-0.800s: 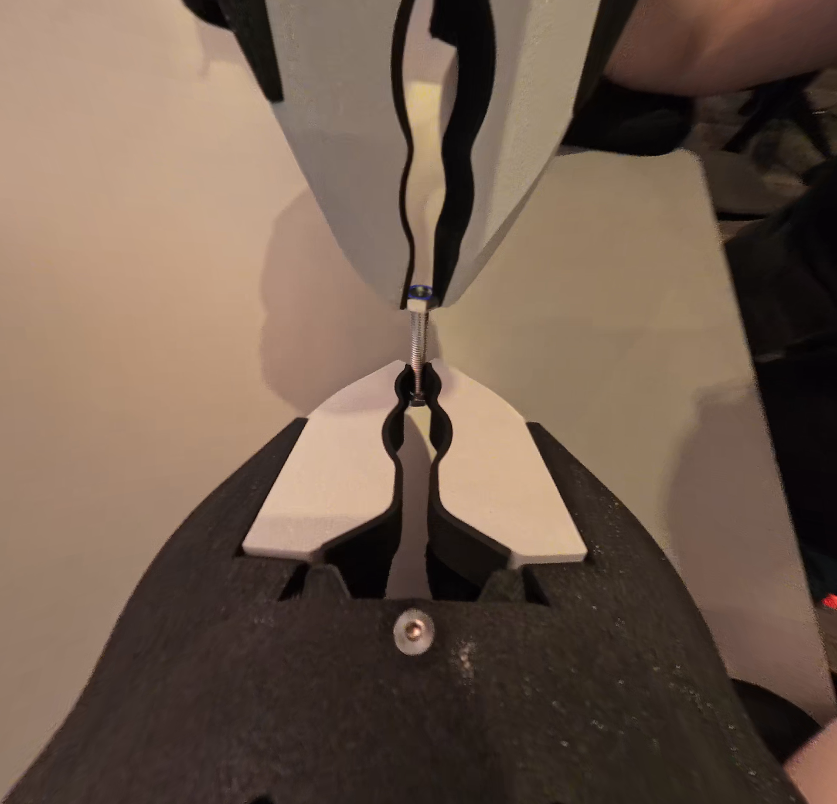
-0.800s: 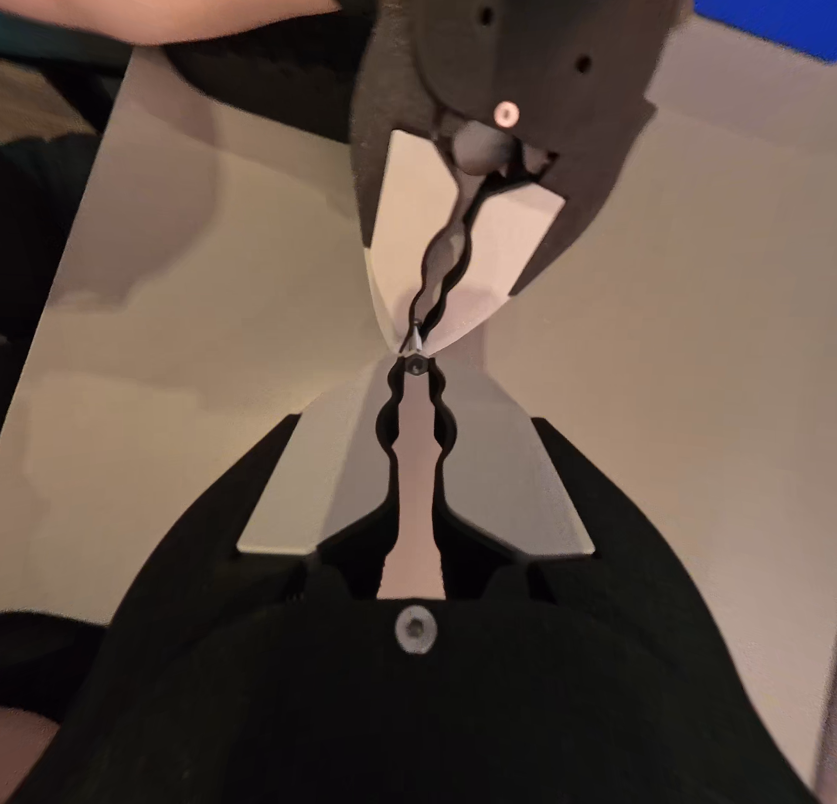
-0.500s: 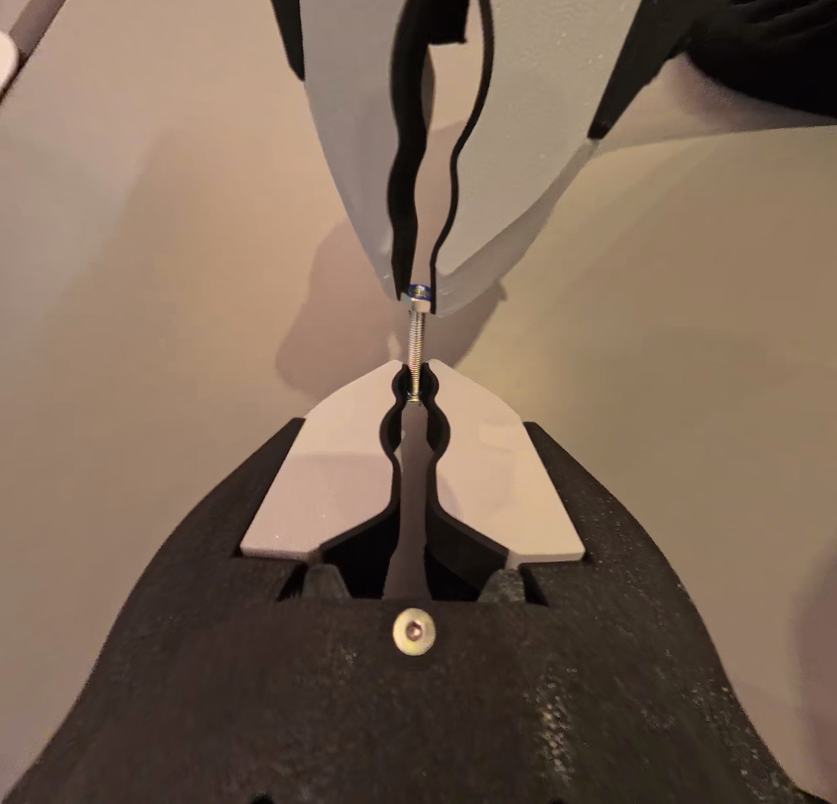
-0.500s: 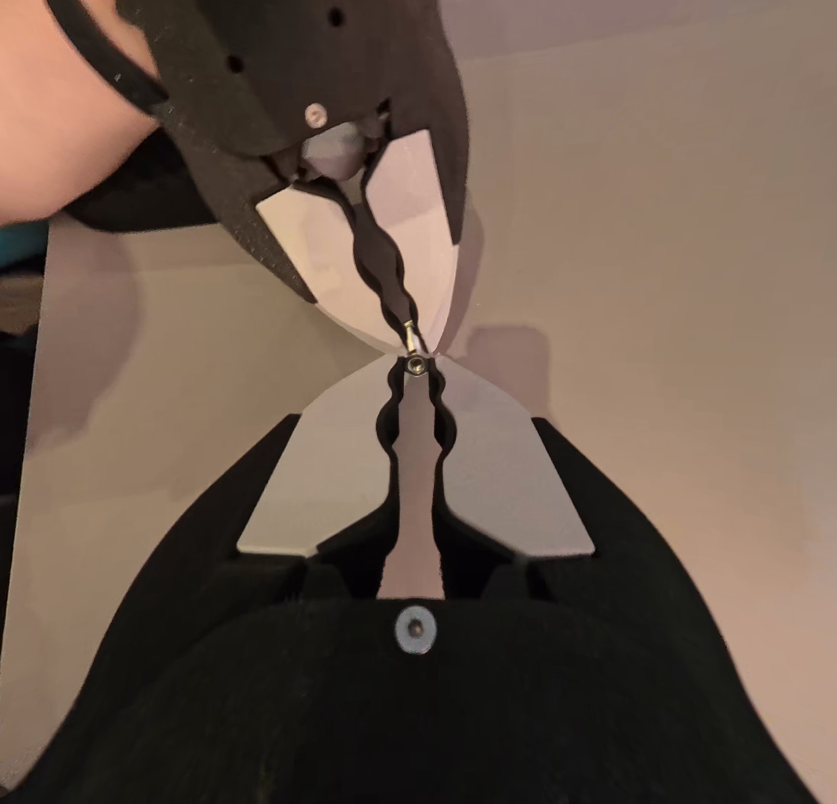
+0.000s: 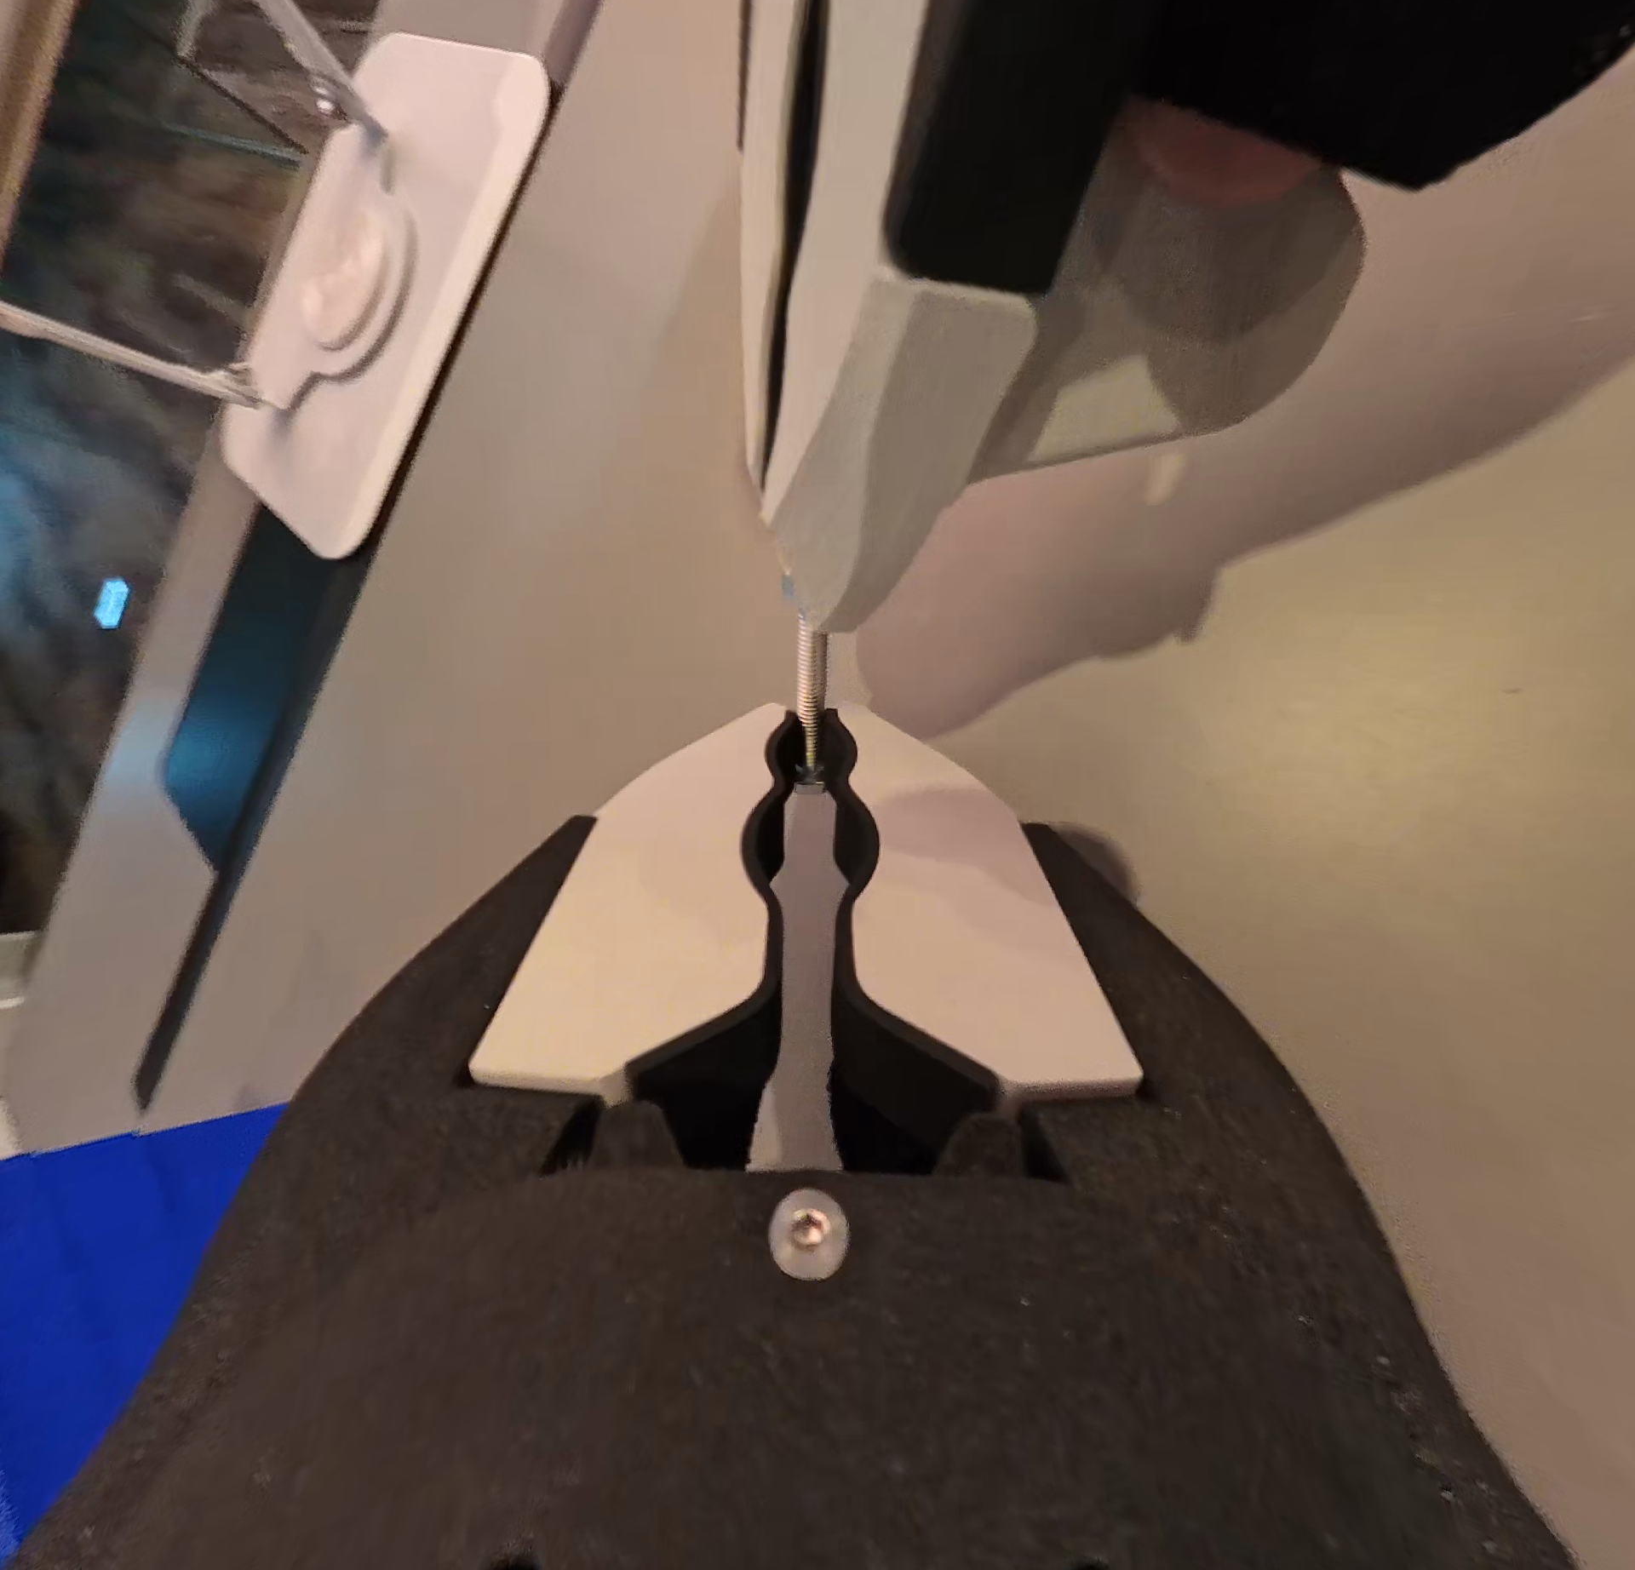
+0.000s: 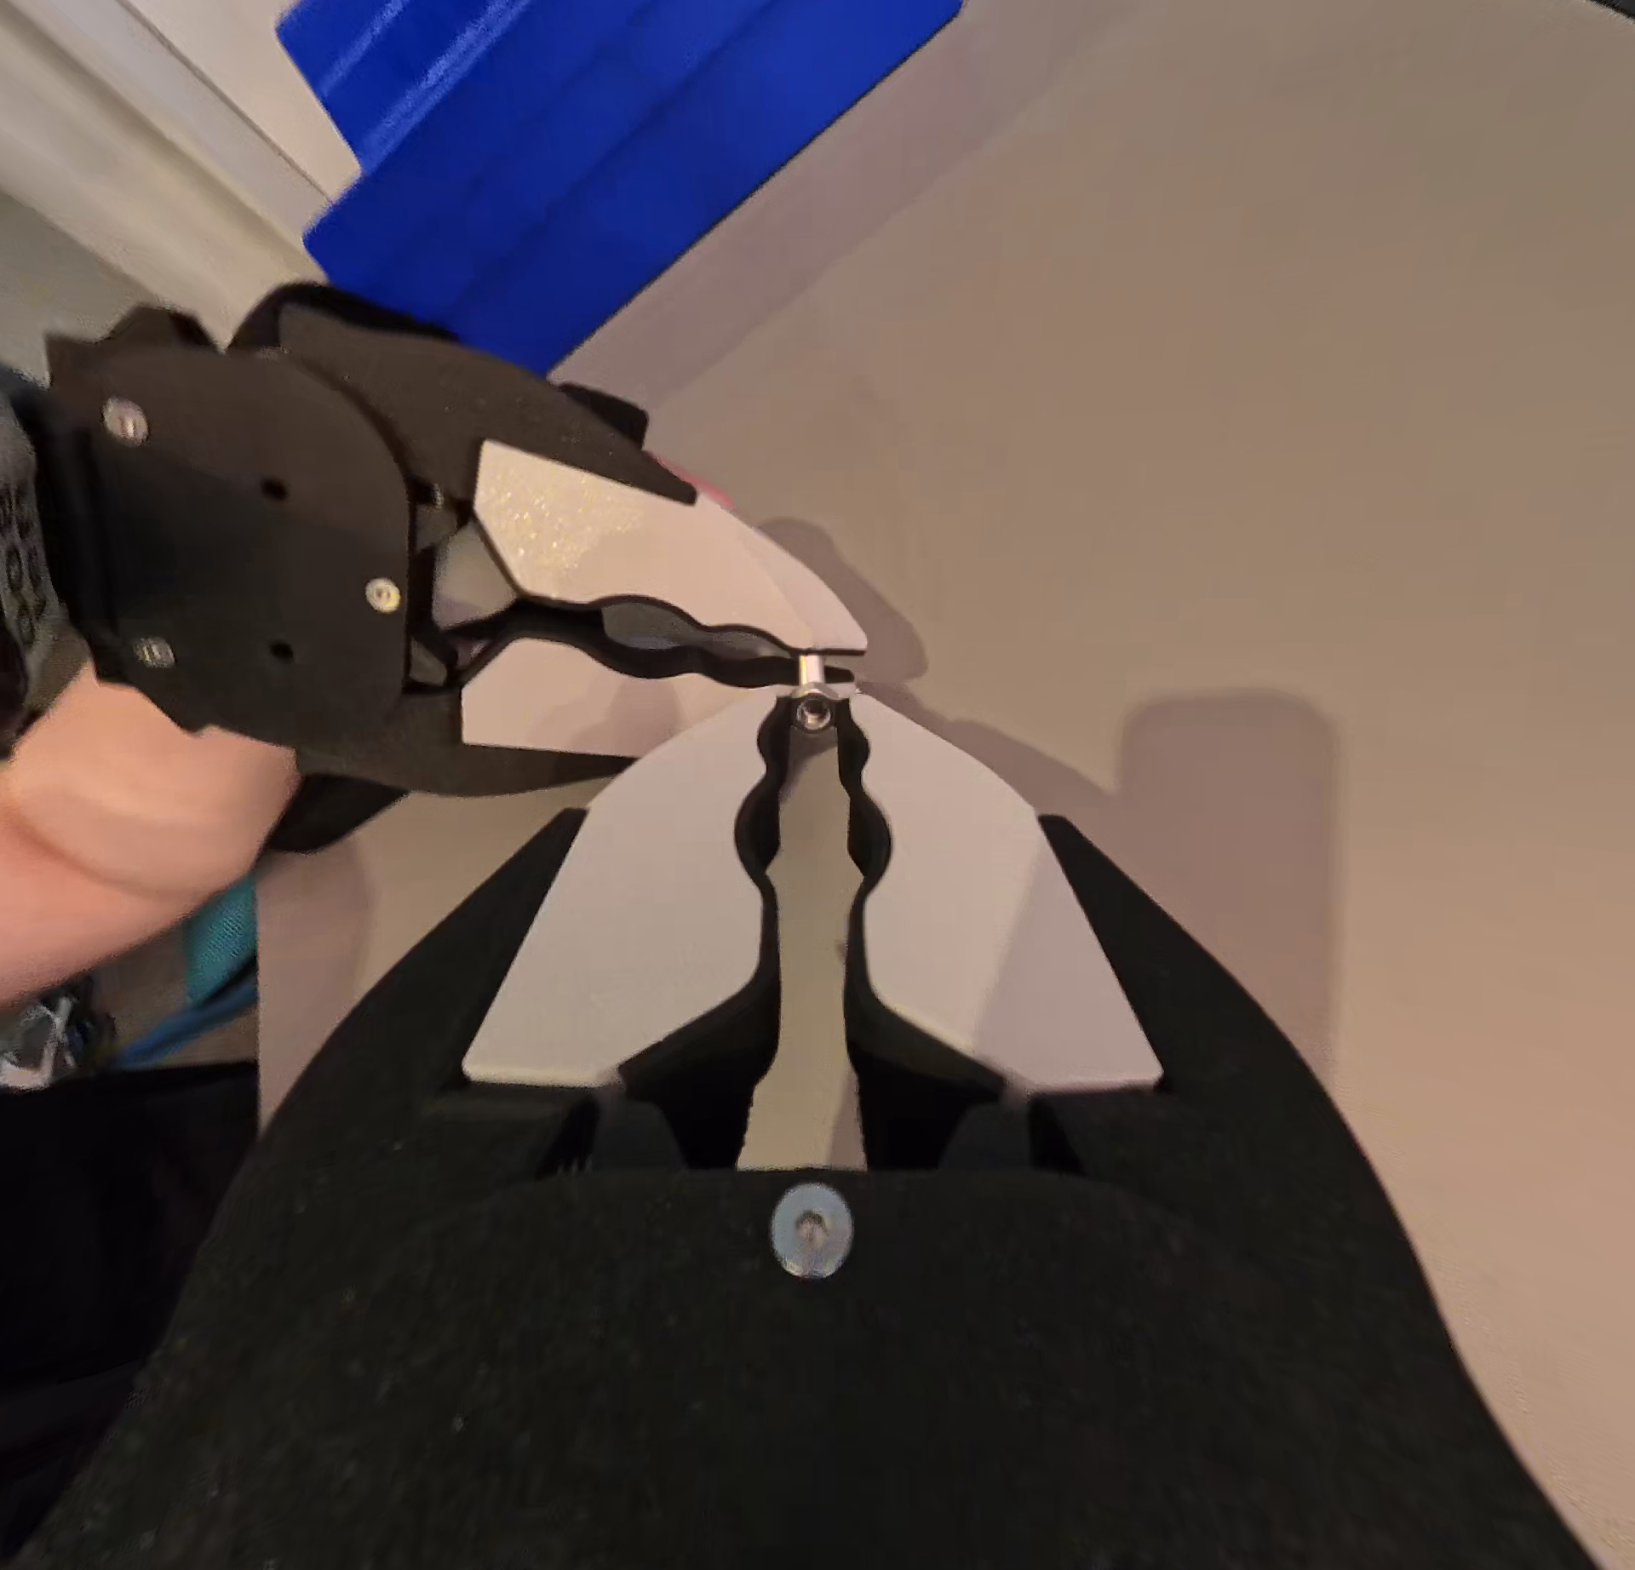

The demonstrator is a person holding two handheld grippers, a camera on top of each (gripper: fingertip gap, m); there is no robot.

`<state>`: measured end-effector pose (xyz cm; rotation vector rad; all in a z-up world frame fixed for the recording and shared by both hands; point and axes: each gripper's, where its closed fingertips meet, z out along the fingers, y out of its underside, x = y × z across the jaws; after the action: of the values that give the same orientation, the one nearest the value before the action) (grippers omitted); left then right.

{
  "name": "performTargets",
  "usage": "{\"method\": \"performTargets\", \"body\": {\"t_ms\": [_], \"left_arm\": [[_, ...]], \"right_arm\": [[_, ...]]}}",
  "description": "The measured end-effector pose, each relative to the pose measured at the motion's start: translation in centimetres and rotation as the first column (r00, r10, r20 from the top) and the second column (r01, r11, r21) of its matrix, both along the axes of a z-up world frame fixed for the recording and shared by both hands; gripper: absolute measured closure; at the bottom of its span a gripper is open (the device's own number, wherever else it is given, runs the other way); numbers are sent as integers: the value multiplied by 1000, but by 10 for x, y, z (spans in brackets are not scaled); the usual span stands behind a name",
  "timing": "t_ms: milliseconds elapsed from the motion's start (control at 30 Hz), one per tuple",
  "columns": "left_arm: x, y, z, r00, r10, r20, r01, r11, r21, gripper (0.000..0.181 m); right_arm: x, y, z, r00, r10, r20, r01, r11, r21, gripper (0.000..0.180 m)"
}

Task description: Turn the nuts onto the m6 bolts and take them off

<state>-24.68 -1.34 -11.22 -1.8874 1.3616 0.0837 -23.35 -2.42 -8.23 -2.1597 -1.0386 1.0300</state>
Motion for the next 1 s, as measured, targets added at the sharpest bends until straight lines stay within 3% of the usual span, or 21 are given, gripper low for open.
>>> {"method": "performTargets", "body": {"t_ms": [233,500,700,867,1000], "left_arm": [[-6,14,8,992,105,-76,-93,985,147,175],[-11,19,11,973,143,-180,-95,964,249,176],[-12,19,13,982,139,-129,-108,969,221,176],[-17,19,13,987,143,-72,-129,977,172,175],[-17,13,6,994,103,29,-104,994,28,176]], "right_arm": [[-2,13,4,981,-140,-131,127,986,-109,170],[-4,16,3,957,-206,-203,163,964,-210,170],[-3,17,5,971,-182,-155,166,979,-115,166],[-2,19,13,979,-165,-121,166,986,-9,147],[4,21,40,980,-117,-163,138,983,123,141]]}}
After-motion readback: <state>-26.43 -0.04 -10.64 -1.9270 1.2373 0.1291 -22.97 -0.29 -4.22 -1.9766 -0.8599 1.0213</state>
